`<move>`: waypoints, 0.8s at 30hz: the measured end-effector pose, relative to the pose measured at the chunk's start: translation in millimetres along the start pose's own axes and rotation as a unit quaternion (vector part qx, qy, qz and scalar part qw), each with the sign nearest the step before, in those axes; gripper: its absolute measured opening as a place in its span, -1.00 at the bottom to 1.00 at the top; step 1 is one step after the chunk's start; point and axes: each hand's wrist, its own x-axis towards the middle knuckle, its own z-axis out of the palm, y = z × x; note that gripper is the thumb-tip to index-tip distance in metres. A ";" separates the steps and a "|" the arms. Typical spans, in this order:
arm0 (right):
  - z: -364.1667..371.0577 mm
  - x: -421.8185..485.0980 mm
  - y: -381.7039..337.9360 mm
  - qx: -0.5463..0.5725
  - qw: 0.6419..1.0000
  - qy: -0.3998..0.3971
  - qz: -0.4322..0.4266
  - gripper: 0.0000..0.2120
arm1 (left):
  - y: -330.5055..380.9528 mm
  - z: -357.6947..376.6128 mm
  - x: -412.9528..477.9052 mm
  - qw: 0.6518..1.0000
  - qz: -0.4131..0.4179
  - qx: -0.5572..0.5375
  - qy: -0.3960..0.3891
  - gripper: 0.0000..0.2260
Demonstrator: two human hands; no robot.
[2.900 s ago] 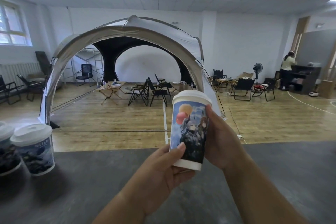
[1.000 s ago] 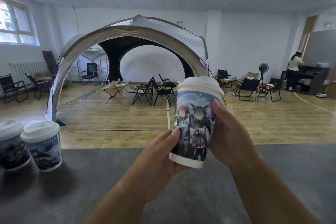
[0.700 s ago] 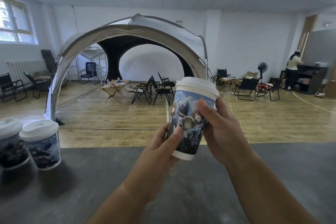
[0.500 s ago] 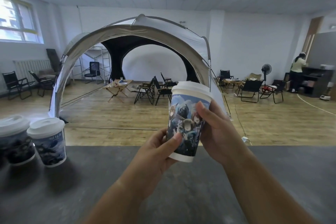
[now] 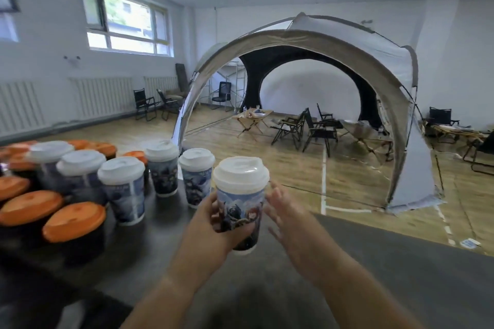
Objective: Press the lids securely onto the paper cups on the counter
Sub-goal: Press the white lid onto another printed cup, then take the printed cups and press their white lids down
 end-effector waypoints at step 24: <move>107.9 117.0 89.2 0.187 0.971 0.017 0.148 -0.27 | -79.9 -79.6 32.1 0.950 -0.074 0.142 0.267 -0.04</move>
